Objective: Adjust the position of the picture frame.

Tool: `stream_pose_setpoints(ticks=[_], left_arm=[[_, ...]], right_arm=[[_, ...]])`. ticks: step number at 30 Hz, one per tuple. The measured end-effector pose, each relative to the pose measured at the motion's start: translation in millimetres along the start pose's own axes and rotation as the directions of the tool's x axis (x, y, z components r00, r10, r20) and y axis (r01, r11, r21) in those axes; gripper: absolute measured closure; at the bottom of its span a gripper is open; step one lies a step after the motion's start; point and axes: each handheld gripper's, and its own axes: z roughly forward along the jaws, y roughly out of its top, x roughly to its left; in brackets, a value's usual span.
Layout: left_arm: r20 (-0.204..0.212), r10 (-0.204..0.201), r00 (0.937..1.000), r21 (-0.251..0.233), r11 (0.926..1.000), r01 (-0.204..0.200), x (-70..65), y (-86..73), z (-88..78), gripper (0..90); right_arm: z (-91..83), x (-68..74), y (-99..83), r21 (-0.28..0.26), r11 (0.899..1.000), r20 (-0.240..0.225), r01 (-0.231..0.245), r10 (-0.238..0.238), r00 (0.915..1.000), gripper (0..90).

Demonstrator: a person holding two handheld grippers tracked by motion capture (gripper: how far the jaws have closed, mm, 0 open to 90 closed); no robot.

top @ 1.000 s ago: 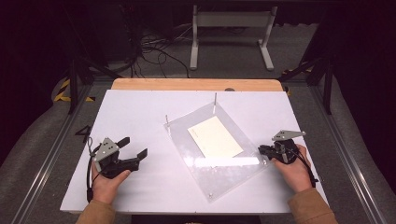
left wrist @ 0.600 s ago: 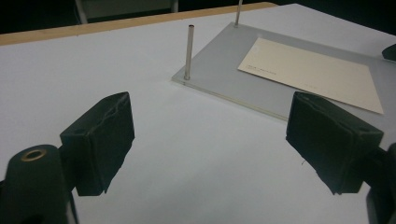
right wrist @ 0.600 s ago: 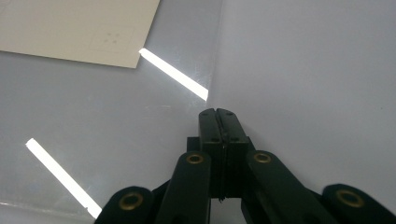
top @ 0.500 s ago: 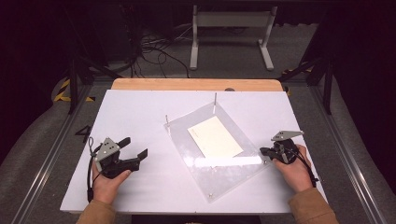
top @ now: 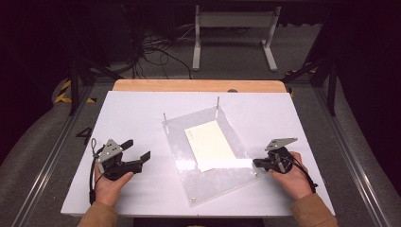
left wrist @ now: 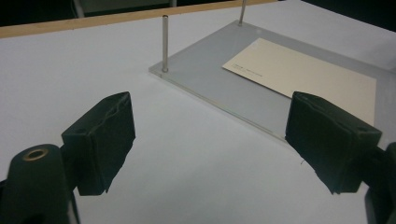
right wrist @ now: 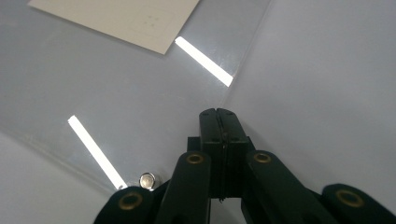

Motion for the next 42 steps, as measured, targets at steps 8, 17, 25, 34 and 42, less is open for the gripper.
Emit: stream_pose_setpoints(ticks=[8, 17, 25, 34, 42], left_arm=[[-0.002, -0.006, 1.0000, 0.006, 1.0000, 0.006, 0.7, -0.4, 1.4, 16.3], [-0.004, -0.011, 0.9999, 0.015, 0.9998, 0.011, 0.9, -1.5, 2.1, 16.4], [-0.010, -0.012, 0.9999, 0.032, 0.9994, 0.013, -1.6, -5.2, 1.7, 15.8], [-0.025, -0.013, 0.9996, 0.034, 0.9993, 0.014, -1.0, -10.3, -9.3, 15.5], [-0.042, -0.018, 0.9990, 0.031, 0.9993, 0.019, 0.1, -12.5, -15.8, 15.5]], right_arm=[[11.7, 25.7, 7.7, 0.007, 0.999, -0.100, 0.051, -0.050, 0.9937, 90.0], [26.7, 52.9, 18.0, 0.002, 0.994, -0.192, 0.113, -0.111, 0.9751, 90.0], [16.7, 44.7, 45.3, -0.035, 0.991, -0.120, 0.132, -0.135, 0.9835, 79.4], [14.0, 21.6, 95.5, -0.174, 0.976, -0.098, 0.133, -0.151, 0.9836, 65.7], [24.6, 3.8, 120.8, -0.217, 0.971, -0.010, 0.102, -0.107, 0.9942, 57.2]])
